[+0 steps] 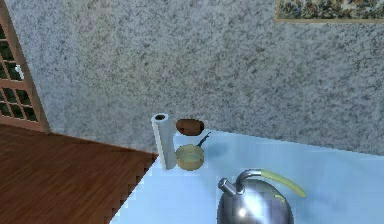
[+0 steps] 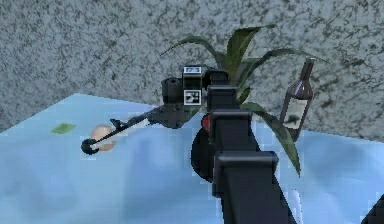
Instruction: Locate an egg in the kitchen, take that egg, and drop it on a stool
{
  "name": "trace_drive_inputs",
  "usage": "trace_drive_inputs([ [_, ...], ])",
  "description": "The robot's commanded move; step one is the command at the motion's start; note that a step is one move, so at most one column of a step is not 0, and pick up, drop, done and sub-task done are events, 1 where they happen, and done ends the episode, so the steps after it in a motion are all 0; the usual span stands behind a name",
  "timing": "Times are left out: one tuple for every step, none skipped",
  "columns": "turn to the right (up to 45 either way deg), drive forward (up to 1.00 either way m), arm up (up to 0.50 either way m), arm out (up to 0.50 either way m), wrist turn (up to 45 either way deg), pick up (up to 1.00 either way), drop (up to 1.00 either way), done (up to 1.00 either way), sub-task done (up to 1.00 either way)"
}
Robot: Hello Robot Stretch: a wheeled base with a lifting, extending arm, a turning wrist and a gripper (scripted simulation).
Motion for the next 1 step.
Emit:
trace_drive_inputs([
  [0.0,0.0,0.0,0.0,-45.0,0.0,0.0,0.0,0.0],
])
